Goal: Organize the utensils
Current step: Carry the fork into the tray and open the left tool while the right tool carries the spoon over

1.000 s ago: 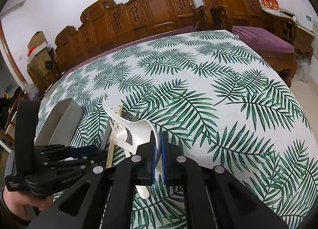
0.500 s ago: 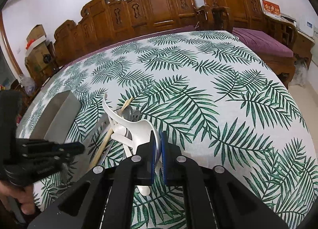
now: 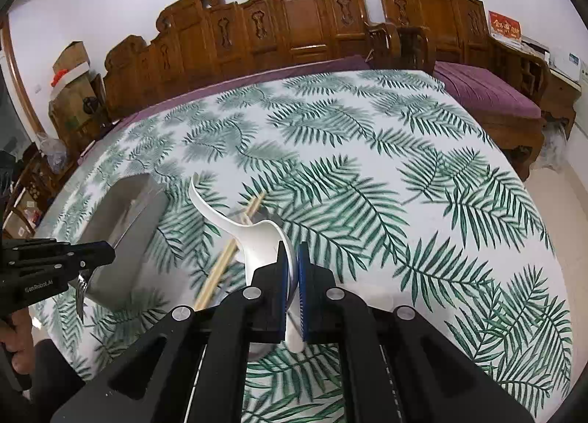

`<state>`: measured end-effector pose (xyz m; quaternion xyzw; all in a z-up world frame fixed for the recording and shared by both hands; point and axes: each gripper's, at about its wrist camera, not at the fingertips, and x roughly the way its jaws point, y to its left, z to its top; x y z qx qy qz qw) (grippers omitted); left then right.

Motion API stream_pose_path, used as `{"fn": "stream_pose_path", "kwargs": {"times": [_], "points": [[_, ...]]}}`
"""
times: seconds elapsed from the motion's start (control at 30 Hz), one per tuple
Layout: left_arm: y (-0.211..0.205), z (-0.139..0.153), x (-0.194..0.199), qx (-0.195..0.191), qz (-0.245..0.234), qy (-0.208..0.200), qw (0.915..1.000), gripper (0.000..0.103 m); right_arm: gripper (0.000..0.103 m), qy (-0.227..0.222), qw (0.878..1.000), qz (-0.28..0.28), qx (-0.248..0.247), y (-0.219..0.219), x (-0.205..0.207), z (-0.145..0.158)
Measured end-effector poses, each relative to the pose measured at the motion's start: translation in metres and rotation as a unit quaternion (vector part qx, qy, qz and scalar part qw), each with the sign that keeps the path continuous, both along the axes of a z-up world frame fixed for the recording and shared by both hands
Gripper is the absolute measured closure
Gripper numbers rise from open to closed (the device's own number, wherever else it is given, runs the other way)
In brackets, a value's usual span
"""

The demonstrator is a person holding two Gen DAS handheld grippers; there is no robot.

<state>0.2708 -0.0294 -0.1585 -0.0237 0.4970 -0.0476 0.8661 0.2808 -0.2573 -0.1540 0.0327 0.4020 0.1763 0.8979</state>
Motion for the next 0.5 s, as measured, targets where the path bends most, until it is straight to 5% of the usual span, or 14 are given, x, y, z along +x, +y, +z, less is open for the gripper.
{"fn": "stream_pose_path", "kwargs": {"times": [0.27, 0.5], "points": [[0.033, 0.018, 0.002, 0.001, 0.008, -0.009, 0.9999, 0.098, 0.097, 0.005, 1.000, 0.007, 0.005, 0.021, 0.007, 0.021], [0.070, 0.004, 0.012, 0.005, 0.020, 0.002, 0.9998, 0.098, 0.097, 0.004, 1.000, 0.029, -0.005, 0.051, 0.018, 0.024]]}}
